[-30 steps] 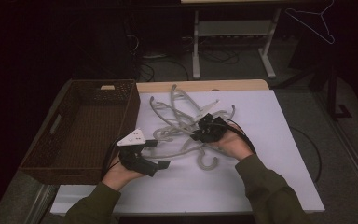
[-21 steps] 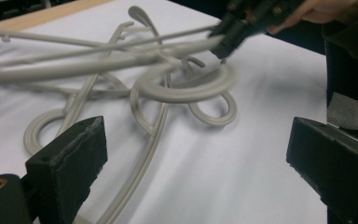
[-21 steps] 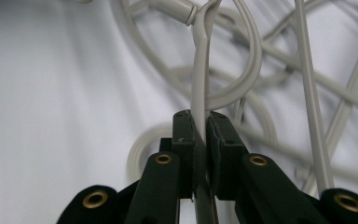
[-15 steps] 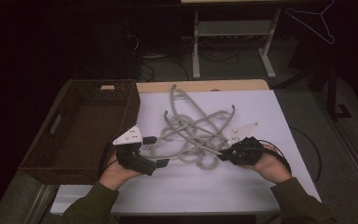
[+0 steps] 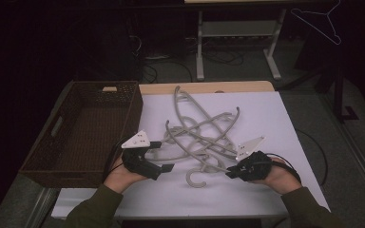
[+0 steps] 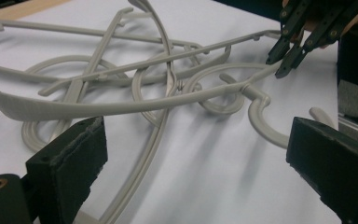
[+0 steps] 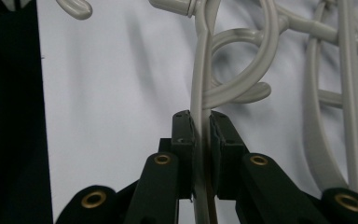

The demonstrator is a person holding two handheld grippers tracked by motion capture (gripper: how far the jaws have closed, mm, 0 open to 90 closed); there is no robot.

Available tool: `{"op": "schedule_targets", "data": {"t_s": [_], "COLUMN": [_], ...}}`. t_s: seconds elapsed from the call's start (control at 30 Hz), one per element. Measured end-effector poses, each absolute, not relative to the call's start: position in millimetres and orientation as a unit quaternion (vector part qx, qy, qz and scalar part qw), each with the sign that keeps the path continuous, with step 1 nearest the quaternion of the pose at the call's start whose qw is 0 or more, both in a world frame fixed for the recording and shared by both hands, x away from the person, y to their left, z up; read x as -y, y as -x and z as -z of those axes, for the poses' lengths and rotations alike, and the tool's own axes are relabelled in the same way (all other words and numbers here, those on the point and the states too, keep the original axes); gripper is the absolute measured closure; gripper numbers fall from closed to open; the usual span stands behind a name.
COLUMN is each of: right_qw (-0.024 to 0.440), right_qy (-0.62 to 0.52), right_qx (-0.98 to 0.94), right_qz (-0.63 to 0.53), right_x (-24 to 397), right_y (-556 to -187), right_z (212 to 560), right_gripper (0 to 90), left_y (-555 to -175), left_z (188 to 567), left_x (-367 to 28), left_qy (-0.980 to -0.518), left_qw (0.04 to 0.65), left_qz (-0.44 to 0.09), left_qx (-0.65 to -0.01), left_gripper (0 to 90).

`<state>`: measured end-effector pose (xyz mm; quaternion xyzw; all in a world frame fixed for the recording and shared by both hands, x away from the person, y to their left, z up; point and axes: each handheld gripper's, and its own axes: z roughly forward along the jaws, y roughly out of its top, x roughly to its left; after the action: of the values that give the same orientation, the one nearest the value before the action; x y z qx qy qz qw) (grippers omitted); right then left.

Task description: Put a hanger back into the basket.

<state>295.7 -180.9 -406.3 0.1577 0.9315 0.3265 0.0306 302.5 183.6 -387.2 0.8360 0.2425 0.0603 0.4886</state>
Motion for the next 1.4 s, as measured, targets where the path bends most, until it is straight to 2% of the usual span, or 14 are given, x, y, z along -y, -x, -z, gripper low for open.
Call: {"op": "schedule_targets", "data": {"t_s": [0.57,0.7,0.73,0.77,0.87,1.0,1.4], "right_qw": [-0.015,-0.028,-0.028,-0.027,-0.008,0.001,0.018], "right_qy": [-0.113,-0.129,-0.129,-0.134,-0.155,-0.213,-0.247], "right_qx": [-0.953,-0.945,-0.945,-0.943,-0.932,-0.907,-0.878], "right_qz": [-0.281,-0.300,-0.300,-0.304,-0.329,-0.364,-0.410], "right_x": [188.7,193.8,193.8,195.0,199.4,205.3,208.4], "right_y": [-292.6,-294.9,-294.9,-295.1,-293.9,-291.6,-292.7], "right_z": [425.7,424.2,424.2,423.3,419.1,411.5,398.9], "right_gripper": [79.4,63.5,63.5,59.6,44.6,30.3,25.6], "left_y": [-305.4,-307.3,-307.8,-308.5,-310.3,-313.5,-330.7], "left_z": [400.9,404.5,405.6,406.3,407.3,405.4,407.7], "left_x": [-172.2,-170.0,-169.2,-168.4,-163.7,-153.6,-117.2], "left_qy": [-0.864,-0.872,-0.872,-0.874,-0.878,-0.888,-0.929], "left_qw": [0.451,0.440,0.439,0.437,0.430,0.421,0.360], "left_qz": [-0.047,-0.048,-0.049,-0.048,-0.051,-0.055,-0.049], "left_qx": [-0.217,-0.211,-0.211,-0.209,-0.202,-0.178,-0.070], "left_gripper": [6.6,8.0,8.0,9.5,10.4,16.9,38.4]}}
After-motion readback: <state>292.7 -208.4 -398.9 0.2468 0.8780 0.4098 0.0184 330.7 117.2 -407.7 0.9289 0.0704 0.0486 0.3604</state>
